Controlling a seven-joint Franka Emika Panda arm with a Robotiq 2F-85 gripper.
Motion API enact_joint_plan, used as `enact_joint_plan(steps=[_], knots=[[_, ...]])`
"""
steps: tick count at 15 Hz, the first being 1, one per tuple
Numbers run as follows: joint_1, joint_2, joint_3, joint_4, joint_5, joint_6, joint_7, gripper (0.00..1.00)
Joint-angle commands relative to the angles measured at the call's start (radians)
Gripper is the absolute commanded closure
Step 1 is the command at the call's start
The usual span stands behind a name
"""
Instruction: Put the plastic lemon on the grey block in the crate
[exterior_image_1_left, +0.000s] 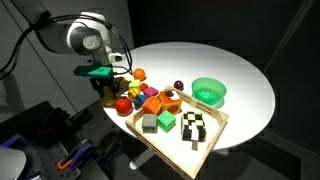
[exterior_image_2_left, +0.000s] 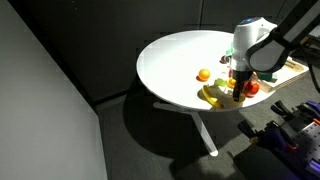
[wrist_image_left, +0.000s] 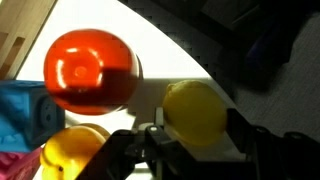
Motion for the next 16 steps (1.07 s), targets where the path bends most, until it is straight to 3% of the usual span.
enact_joint_plan(steps=[1,16], knots=[[0.002,-0.054,0.008,-0.015,0.004,0.009,-0.004,0.62],[-0.016,-0.213,0.008,-0.070,0.021,0.016,-0.018,0.62]])
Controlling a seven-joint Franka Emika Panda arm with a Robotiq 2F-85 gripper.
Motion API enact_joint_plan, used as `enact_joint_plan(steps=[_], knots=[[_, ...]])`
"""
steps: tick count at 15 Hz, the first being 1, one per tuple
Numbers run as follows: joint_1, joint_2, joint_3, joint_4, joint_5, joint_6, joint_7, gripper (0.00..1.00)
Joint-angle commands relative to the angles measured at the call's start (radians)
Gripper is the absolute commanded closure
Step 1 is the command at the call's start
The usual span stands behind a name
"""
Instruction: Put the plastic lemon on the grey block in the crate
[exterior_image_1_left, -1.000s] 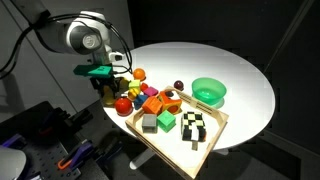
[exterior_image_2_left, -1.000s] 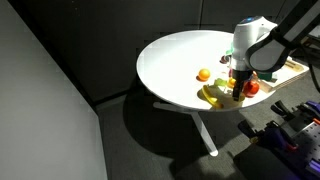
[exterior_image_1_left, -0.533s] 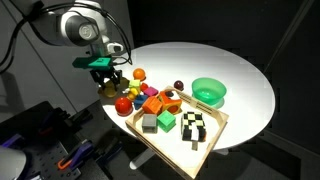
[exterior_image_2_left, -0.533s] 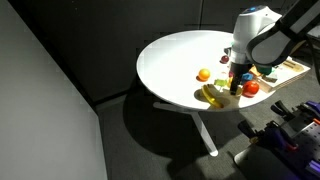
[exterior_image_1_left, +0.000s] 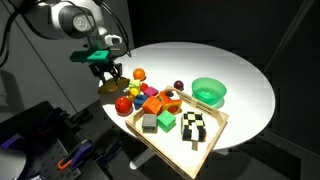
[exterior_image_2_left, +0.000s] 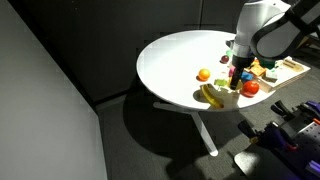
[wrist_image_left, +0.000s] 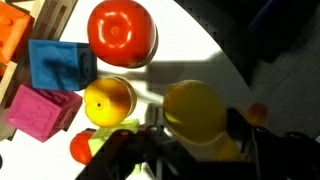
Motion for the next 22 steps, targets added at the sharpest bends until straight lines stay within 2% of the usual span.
enact_joint_plan(steps=[1,10,22], knots=[[-0.021,-0.061,-0.013,-0.046,0.024,0.014,-0.022,0.62],[-0.080,-0.107,-0.064,-0.091,0.056,0.023,-0.043,0.62],[-0.142,-0.115,-0.132,-0.095,0.089,0.031,-0.058,0.62]])
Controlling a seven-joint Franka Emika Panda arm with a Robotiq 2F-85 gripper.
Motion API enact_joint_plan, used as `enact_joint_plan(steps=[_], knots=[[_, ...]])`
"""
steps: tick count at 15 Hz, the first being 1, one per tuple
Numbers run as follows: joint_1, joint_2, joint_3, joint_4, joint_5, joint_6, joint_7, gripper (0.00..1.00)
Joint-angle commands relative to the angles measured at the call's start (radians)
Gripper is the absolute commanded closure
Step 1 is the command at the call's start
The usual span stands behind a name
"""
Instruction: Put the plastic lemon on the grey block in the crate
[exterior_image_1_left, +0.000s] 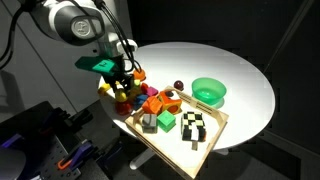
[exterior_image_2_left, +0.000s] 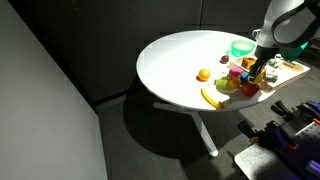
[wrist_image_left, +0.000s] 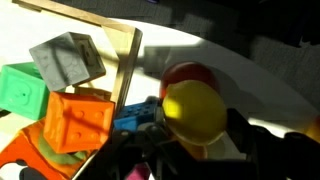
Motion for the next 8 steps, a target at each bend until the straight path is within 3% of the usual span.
enact_joint_plan(steps=[1,8], knots=[[-0.018,-0.045,-0.018,-0.022,0.013,0.020,-0.023,0.62],[-0.023,-0.121,-0.042,-0.041,0.002,0.015,-0.015,0.62]])
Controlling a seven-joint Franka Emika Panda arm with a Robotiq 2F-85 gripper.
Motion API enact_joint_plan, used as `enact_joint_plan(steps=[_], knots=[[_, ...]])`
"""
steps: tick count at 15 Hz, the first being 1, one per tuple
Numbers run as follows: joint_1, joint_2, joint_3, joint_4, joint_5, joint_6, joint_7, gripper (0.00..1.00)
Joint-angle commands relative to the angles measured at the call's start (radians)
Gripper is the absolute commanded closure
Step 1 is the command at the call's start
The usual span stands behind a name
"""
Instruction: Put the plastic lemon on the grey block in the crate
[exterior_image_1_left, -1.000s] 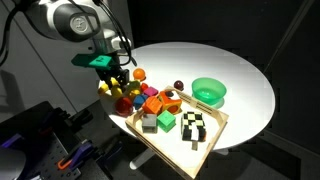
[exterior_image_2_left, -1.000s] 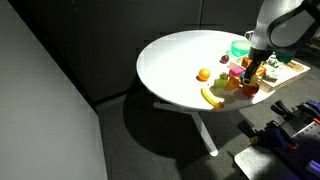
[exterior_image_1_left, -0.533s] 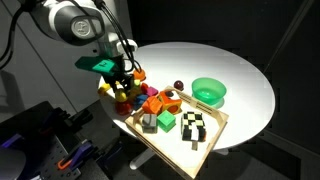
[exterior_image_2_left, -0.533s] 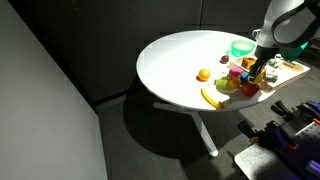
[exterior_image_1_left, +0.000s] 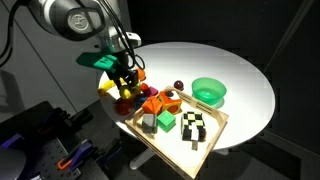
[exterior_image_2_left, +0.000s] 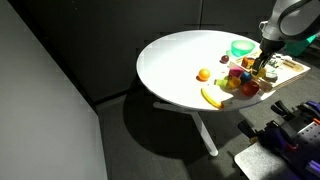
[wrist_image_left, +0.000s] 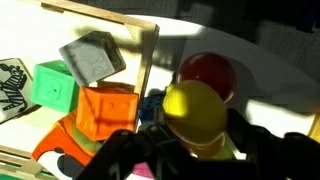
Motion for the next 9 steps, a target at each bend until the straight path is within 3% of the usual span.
enact_joint_plan(steps=[1,9], knots=[[-0.012,-0.072,-0.013,-0.034,0.002,0.007,-0.016,0.62],[-0.057,-0.088,-0.076,-0.047,0.024,0.014,-0.053,0.62]])
